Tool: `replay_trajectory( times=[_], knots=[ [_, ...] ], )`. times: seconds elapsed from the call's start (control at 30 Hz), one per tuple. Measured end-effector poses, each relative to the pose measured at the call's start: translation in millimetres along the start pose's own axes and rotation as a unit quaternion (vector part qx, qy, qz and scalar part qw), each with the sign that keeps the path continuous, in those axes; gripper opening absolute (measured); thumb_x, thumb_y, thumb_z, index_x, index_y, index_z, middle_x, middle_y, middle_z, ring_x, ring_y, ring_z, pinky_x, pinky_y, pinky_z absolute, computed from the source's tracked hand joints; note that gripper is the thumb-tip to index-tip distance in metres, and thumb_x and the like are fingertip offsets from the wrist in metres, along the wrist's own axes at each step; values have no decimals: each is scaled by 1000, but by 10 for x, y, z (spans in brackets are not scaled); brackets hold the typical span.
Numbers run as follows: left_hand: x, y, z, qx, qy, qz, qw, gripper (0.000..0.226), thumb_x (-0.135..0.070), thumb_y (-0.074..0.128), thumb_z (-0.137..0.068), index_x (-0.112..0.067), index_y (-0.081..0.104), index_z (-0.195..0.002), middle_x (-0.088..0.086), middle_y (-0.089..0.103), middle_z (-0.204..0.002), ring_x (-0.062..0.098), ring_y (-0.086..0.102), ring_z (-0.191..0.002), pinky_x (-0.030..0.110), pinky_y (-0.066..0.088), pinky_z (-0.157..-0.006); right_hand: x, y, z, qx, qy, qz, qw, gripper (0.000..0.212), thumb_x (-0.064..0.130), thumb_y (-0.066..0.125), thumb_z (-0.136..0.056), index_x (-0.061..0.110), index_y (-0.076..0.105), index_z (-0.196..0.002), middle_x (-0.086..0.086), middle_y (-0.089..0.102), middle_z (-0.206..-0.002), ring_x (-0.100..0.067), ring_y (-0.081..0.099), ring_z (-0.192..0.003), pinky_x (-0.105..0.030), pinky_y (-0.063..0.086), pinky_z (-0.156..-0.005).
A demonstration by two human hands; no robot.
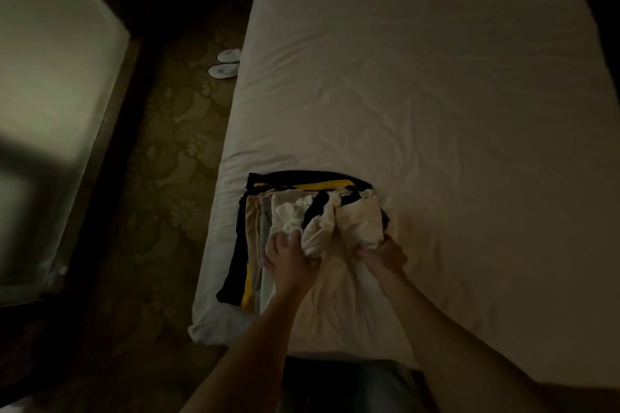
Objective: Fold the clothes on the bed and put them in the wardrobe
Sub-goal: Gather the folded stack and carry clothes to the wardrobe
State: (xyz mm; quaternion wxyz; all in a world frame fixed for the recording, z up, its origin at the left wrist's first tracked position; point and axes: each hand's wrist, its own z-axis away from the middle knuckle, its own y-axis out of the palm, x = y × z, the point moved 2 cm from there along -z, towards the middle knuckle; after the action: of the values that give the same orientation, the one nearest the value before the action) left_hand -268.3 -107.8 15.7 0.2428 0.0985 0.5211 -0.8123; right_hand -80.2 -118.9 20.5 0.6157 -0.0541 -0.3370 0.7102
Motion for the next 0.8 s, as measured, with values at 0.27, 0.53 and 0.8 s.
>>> replay_trajectory(
  times=[0.27, 0.53, 0.8],
  knots=[
    [10, -50, 24, -70, 53, 107, 990, 46, -28, 72, -69, -21, 48, -107, 17, 38, -137, 37, 48, -115, 42, 50, -86, -91, -88, -79, 14, -99, -78, 992, 74, 13, 80, -71, 18, 45, -137, -13, 57, -125, -33, 58, -105, -37, 52, -77],
    [-90, 9, 121, -50, 54, -2, 997, 53, -27, 69, -72, -20, 49, -120, 2, 53, -121, 29, 44, -120, 47, 37, -101, -63, 29, 0, -79, -14, -65, 995, 80, 28, 74, -75, 16, 32, -142, -12, 57, -128, -36, 54, -117, -52, 37, -100],
    [-51, 26, 223, -38, 122, 70, 989, 47, -13, 67, -78, -19, 49, -121, 1, 54, -118, 25, 53, -111, 35, 50, -81, -146, 131, 287, -105, -161, 95, 977, 68, 20, 71, -74, 15, 44, -137, -12, 29, -145, -37, 27, -130, -49, 25, -105]
  ],
)
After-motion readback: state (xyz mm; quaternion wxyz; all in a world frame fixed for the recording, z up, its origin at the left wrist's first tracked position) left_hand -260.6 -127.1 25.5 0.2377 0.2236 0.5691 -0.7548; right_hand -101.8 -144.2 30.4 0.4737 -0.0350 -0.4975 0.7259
